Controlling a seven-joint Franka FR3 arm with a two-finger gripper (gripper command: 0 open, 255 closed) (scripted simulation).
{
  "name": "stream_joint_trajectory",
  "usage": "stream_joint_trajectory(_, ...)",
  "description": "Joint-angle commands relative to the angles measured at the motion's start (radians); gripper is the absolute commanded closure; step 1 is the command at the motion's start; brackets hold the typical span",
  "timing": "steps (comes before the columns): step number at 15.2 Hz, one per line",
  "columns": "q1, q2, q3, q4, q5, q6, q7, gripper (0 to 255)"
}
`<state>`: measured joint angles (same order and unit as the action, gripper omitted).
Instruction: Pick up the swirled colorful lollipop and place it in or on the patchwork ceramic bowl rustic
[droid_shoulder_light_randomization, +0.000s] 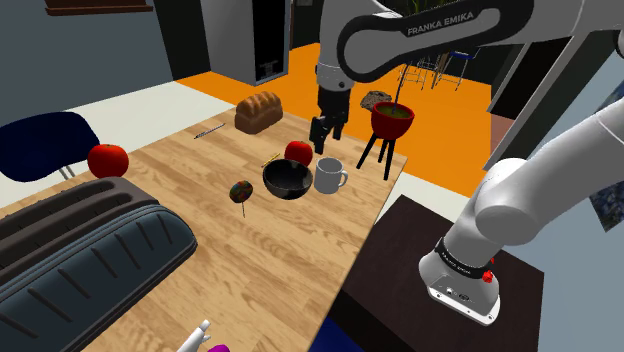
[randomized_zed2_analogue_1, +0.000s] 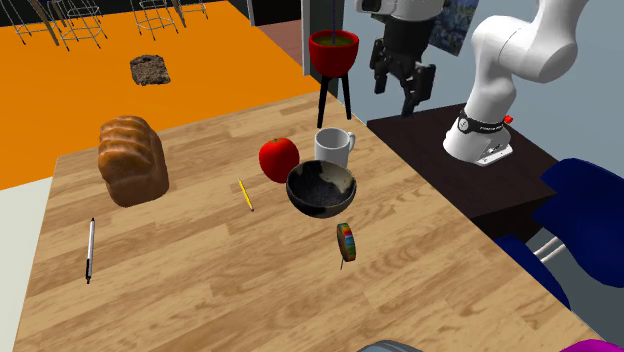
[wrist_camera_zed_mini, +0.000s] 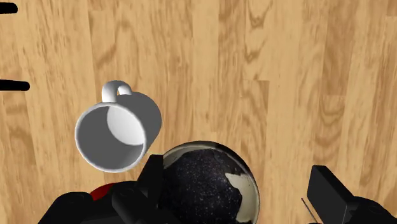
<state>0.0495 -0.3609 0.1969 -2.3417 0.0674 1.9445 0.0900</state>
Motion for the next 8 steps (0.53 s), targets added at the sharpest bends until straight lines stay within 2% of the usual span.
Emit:
stream_joint_trajectory(1,0.009,0.075,0.027,0.037,-0.002,0.043,0.032,0)
stream_joint_trajectory(8,0.035,0.326,0.094,0.187,-0.056,0.152,0.132,0)
